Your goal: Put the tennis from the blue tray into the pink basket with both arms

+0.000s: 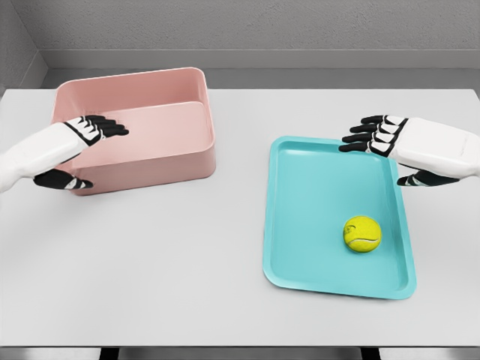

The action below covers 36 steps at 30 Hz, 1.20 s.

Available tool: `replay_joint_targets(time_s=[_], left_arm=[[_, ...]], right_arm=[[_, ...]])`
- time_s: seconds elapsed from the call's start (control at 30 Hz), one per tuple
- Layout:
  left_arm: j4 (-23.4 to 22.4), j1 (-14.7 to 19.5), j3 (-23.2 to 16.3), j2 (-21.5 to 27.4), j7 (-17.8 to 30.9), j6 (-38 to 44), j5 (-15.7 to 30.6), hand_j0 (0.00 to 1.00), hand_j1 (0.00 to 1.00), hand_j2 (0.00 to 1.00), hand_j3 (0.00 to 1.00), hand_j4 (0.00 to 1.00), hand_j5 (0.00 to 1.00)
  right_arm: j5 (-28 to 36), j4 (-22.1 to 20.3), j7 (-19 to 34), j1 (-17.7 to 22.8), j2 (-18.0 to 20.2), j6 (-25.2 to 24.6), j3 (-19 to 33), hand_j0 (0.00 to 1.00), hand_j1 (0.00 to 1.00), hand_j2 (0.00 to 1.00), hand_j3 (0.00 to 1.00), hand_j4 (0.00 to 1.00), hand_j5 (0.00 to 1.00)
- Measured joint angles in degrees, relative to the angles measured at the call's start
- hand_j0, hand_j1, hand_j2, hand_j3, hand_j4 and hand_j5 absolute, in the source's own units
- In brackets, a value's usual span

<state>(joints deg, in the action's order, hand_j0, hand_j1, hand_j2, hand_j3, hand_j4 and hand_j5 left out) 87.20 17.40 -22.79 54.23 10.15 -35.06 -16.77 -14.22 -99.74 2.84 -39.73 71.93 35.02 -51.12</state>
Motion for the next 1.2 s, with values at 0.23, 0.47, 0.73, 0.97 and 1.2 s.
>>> replay_joint_targets(time_s=[0.23,0.47,0.73,0.97,1.2], left_arm=[[3.65,-0.26,-0.74,4.2,1.88,-0.01,-2.86,1.0,1.0,1.0,1.0,1.0,1.0],[7.75,-0.35,-2.94,9.03,2.07,-0.01,-3.16,1.0,1.0,1.0,1.0,1.0,1.0],[10.27,-0.7,-5.49,11.26,2.14,-0.01,-3.8,1.0,1.0,1.0,1.0,1.0,1.0],[11.37,-2.29,-7.42,12.95,2.42,-0.01,-5.56,1.0,1.0,1.0,1.0,1.0,1.0],[11.58,-2.37,-7.58,13.7,3.0,-0.01,-5.71,1.0,1.0,1.0,1.0,1.0,1.0]], right_arm=[[0.13,0.61,-0.29,1.58,1.25,0.0,-1.07,1.0,1.0,1.0,1.0,1.0,1.0],[1.02,0.22,7.8,1.76,1.38,0.02,-2.83,1.0,1.0,1.0,1.0,1.0,1.0],[1.8,-1.22,13.86,1.58,0.09,0.06,-3.2,1.0,1.0,1.0,1.0,1.0,1.0],[1.83,-1.39,14.51,1.85,-1.29,0.06,-4.43,1.0,1.0,1.0,1.0,1.0,1.0],[1.83,-1.41,15.31,2.55,-2.43,0.06,-5.29,1.0,1.0,1.0,1.0,1.0,1.0]])
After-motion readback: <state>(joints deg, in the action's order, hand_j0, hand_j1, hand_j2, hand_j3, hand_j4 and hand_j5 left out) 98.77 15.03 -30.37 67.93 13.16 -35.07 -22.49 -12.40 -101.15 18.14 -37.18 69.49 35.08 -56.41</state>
